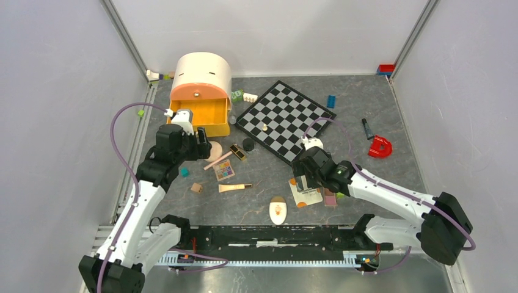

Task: Organize the makeup
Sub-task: Pick up the makeup from the center of the board.

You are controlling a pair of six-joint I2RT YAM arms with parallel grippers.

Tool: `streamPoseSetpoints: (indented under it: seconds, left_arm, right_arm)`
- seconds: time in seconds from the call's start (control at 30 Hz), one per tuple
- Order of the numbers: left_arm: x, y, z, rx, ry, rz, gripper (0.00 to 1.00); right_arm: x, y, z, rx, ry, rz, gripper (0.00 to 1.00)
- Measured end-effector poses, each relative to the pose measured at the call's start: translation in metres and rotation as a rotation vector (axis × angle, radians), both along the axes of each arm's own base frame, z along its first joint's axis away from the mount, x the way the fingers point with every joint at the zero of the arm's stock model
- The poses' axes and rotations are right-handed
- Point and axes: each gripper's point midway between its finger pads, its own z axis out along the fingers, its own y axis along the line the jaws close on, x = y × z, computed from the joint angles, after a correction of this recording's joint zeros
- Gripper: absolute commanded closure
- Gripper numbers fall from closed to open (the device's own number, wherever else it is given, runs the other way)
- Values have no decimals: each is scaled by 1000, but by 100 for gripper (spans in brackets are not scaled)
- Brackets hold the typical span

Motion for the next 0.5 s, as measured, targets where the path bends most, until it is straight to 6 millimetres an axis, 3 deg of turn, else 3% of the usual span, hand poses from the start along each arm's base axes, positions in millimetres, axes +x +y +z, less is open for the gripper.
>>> streamPoseSetpoints:
  seconds: [0.23, 0.5]
  left_arm:
    - [1, -2, -4, -2, 15, -8, 26]
    - [-2, -18, -10, -34, 48, -82, 29]
  right_arm:
    - [-2, -3, -5, -27, 17, 10, 3]
    - [-7, 1, -7, 9, 33, 32, 2]
